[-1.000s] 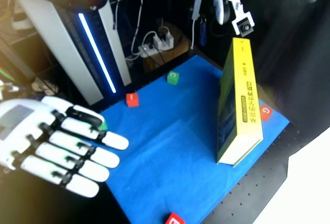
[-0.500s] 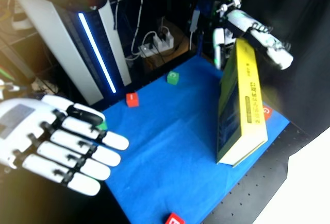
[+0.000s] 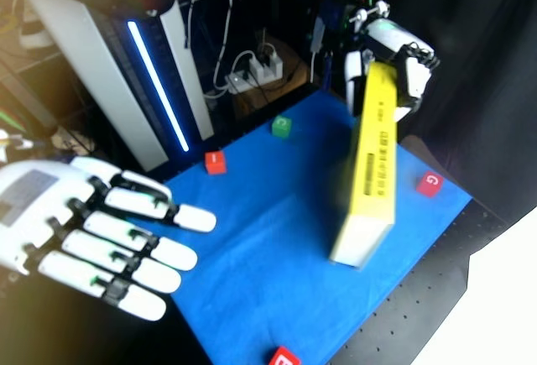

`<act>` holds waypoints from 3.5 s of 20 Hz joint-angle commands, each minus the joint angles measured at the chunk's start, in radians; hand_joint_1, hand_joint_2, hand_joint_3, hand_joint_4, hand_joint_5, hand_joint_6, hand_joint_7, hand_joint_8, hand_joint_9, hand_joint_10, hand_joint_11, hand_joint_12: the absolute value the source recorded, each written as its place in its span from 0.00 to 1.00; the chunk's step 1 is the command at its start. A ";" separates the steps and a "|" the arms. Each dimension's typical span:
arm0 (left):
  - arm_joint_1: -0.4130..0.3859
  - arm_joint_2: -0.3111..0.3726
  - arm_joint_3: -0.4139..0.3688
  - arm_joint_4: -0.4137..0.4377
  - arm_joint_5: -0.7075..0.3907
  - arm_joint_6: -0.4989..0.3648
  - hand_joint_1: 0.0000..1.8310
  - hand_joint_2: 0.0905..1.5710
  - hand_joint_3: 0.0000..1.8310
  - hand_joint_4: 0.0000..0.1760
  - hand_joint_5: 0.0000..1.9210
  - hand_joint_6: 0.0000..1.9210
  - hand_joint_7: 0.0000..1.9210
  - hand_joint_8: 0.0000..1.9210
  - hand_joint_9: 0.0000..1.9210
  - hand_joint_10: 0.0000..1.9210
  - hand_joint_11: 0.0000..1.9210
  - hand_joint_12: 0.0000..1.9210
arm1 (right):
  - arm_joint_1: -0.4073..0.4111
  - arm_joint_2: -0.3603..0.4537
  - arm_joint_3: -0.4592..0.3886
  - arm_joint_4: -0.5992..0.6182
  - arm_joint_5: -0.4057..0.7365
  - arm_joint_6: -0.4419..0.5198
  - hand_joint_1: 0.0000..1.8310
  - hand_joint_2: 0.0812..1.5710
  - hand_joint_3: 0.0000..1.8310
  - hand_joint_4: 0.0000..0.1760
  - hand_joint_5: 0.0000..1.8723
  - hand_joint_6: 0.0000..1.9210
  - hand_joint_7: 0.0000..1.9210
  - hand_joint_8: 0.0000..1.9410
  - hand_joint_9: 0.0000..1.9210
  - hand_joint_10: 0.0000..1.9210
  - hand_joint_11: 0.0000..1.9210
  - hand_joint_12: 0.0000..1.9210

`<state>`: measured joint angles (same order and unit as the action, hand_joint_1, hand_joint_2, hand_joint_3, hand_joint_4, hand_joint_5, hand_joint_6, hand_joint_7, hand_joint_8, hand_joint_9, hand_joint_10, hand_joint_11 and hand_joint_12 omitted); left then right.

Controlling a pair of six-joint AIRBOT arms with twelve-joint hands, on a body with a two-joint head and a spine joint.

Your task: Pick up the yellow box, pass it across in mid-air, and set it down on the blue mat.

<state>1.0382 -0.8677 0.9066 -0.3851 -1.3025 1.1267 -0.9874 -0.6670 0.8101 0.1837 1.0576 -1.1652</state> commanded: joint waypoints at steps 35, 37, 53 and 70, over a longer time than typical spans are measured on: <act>-0.188 -0.010 0.002 0.261 -0.141 0.002 0.36 0.74 0.00 0.00 0.16 0.14 0.18 0.11 0.10 0.29 0.01 0.70 | 0.448 -0.162 0.146 -0.167 -0.232 -0.002 0.75 0.73 0.03 0.00 0.64 1.00 0.76 1.00 0.85 1.00 0.88 1.00; -0.161 -0.003 0.001 0.211 -0.144 0.007 0.35 0.76 0.00 0.17 0.11 0.01 0.09 0.01 0.05 0.11 0.00 0.51 | 0.448 -0.132 0.115 -0.167 -0.186 -0.002 0.82 0.71 0.02 0.00 0.60 1.00 0.71 1.00 0.81 1.00 0.85 1.00; 0.032 0.079 -0.043 -0.045 -0.307 0.014 0.26 0.79 0.00 0.56 0.01 0.00 0.00 0.00 0.00 0.00 0.00 0.00 | 0.042 0.089 -0.056 0.038 0.019 0.003 0.89 0.71 0.01 0.00 0.59 1.00 0.70 1.00 0.77 1.00 0.81 1.00; 0.035 0.075 -0.044 -0.059 -0.322 0.014 0.22 0.78 0.00 0.68 0.01 0.00 0.00 0.00 0.00 0.00 0.00 0.00 | 0.042 -0.019 0.087 0.100 -0.122 0.110 0.22 0.78 0.00 0.31 0.00 0.00 0.01 0.00 0.05 0.08 0.00 0.58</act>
<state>1.0775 -0.7937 0.8616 -0.4614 -1.5002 1.1408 -0.9558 -0.6838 0.8921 0.2871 0.8452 -1.0515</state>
